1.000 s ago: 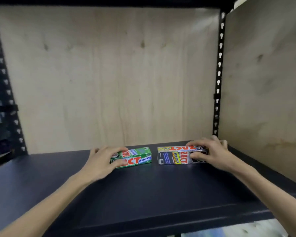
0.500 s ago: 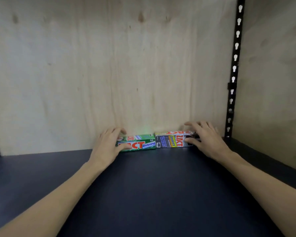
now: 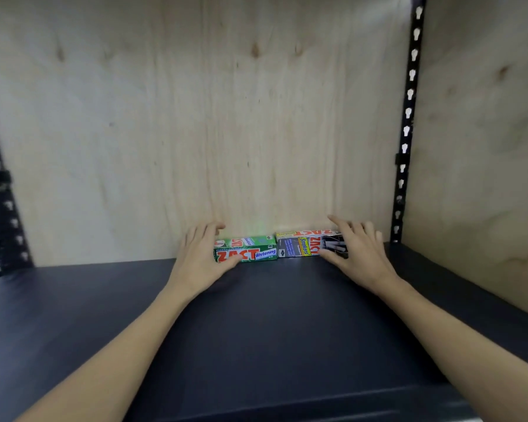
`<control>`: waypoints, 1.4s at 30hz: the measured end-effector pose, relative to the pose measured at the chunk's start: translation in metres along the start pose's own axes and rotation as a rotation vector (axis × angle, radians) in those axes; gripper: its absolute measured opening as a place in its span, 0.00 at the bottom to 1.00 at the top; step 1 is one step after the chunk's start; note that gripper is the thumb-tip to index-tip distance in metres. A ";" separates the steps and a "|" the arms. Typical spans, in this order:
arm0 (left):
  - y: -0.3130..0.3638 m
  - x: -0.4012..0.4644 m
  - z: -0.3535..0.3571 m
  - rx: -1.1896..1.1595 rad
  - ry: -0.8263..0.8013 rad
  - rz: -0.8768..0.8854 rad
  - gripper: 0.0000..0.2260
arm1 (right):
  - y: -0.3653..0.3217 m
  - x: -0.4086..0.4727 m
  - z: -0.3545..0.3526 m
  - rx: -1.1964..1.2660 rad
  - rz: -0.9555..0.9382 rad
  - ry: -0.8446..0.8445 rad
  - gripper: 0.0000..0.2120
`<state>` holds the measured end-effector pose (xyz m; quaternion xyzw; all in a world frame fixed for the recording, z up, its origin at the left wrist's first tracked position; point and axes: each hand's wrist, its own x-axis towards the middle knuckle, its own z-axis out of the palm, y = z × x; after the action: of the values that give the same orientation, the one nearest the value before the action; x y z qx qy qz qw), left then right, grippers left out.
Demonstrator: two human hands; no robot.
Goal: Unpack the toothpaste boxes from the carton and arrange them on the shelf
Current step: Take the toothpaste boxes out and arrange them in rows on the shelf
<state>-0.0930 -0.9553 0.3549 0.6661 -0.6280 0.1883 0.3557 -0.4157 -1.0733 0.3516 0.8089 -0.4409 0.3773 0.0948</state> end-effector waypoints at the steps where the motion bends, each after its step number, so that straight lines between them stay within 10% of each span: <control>1: 0.007 -0.007 -0.006 -0.035 0.001 -0.017 0.33 | -0.007 -0.008 -0.006 0.024 0.001 -0.007 0.36; 14: 0.088 -0.120 -0.094 -0.137 -0.141 0.020 0.31 | -0.091 -0.118 -0.085 0.348 -0.058 -0.014 0.32; 18: 0.120 -0.293 -0.128 -0.051 -0.195 -0.161 0.18 | -0.164 -0.287 -0.094 0.498 -0.016 -0.063 0.25; 22: 0.126 -0.384 -0.094 0.009 -0.029 -0.072 0.29 | -0.189 -0.370 -0.071 0.569 0.055 0.054 0.27; 29: 0.113 -0.459 -0.060 -0.128 -0.073 -0.424 0.27 | -0.189 -0.435 -0.037 0.610 0.299 0.010 0.31; 42: 0.055 -0.648 0.043 -0.159 -0.647 -0.961 0.31 | -0.186 -0.631 0.090 0.353 0.628 -0.778 0.43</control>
<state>-0.2460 -0.5277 -0.1132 0.8711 -0.3442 -0.2550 0.2403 -0.4279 -0.6015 -0.1157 0.7217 -0.5943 0.1279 -0.3309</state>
